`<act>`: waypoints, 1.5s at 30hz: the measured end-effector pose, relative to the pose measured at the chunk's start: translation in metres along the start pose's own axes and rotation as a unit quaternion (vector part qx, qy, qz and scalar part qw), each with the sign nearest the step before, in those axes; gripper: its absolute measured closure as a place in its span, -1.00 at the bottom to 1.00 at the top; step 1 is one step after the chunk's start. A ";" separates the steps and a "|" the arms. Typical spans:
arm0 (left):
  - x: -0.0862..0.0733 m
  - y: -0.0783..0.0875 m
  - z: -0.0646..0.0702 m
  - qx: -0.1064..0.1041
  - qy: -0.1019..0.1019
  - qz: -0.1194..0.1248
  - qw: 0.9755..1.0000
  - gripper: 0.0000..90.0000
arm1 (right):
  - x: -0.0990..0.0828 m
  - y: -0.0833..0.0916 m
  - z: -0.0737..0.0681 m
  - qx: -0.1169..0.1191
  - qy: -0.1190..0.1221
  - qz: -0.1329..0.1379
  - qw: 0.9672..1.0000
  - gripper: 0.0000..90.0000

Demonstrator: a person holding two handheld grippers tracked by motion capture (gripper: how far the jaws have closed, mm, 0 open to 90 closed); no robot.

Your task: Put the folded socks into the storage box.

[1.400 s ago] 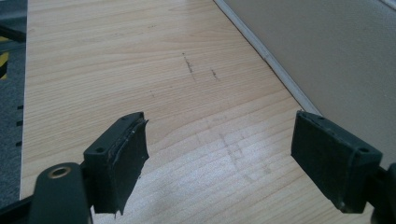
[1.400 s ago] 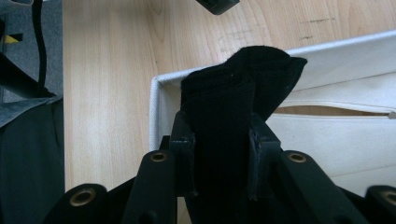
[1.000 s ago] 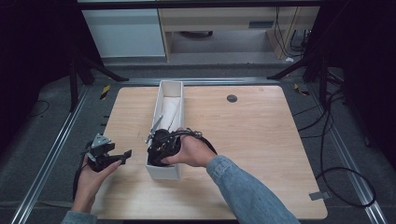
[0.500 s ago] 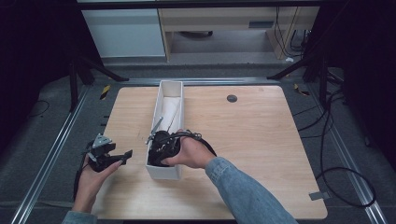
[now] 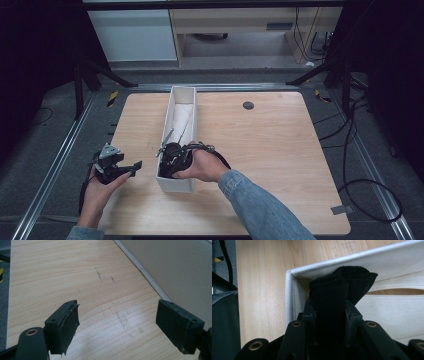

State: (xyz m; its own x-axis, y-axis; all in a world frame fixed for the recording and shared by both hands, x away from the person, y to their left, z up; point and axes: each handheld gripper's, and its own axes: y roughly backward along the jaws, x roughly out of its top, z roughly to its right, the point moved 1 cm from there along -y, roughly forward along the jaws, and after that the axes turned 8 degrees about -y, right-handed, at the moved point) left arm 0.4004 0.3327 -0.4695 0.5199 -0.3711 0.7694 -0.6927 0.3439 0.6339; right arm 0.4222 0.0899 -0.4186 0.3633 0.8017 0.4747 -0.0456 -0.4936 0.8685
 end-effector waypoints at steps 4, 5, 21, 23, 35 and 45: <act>0.000 0.000 0.001 0.000 0.000 0.001 1.000 -0.60 | 0.000 0.000 0.000 0.000 -0.001 0.000 1.000 0.50; 0.000 0.000 0.001 0.000 0.000 0.001 1.000 -0.60 | 0.000 0.000 0.000 0.000 -0.001 0.000 1.000 0.49; 0.000 0.001 -0.001 0.002 0.002 0.002 1.000 -0.60 | 0.002 0.005 0.000 -0.010 -0.002 0.014 1.000 0.27; 0.000 0.001 -0.001 0.001 0.002 0.002 1.000 -0.60 | 0.002 0.008 0.000 -0.012 -0.001 0.014 1.000 0.25; 0.000 0.001 0.000 0.001 0.001 0.003 1.000 -0.60 | 0.001 0.030 0.004 -0.014 -0.004 0.045 0.999 0.41; 0.000 0.001 -0.001 0.001 0.002 0.002 1.000 -0.59 | -0.005 0.046 0.016 -0.020 -0.011 0.060 0.998 0.90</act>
State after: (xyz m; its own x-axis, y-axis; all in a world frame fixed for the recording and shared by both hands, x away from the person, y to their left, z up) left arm 0.4003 0.3335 -0.4688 0.5194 -0.3664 0.7720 -0.6956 0.3435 0.6310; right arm 0.4331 0.0580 -0.3832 0.3732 0.7296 0.5730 -0.1272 -0.5716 0.8106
